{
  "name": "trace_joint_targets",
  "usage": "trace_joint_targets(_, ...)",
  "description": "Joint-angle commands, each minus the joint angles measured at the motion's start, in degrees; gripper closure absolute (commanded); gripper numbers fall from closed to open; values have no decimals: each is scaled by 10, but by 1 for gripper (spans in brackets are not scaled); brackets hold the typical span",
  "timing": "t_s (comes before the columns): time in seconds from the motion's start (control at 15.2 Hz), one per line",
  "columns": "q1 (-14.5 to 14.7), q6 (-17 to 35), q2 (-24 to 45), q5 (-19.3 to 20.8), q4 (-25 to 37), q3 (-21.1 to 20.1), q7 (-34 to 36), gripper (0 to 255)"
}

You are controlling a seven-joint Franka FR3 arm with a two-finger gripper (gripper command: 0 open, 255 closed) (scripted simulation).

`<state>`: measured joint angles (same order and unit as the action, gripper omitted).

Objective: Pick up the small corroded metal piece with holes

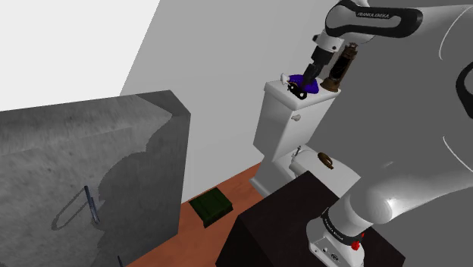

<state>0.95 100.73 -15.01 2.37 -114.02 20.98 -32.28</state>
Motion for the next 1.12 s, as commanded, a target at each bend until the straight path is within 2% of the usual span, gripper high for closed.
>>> trace_joint_targets(0.0,-1,-6,56,-21,48,25,-49,0)
trace_joint_targets(0.2,-9,-22,141,-62,125,50,-115,0)
trace_joint_targets(0.46,-37,-58,254,-117,236,66,-189,0)
trace_joint_targets(1.06,-35,0,254,-119,179,63,-194,0)
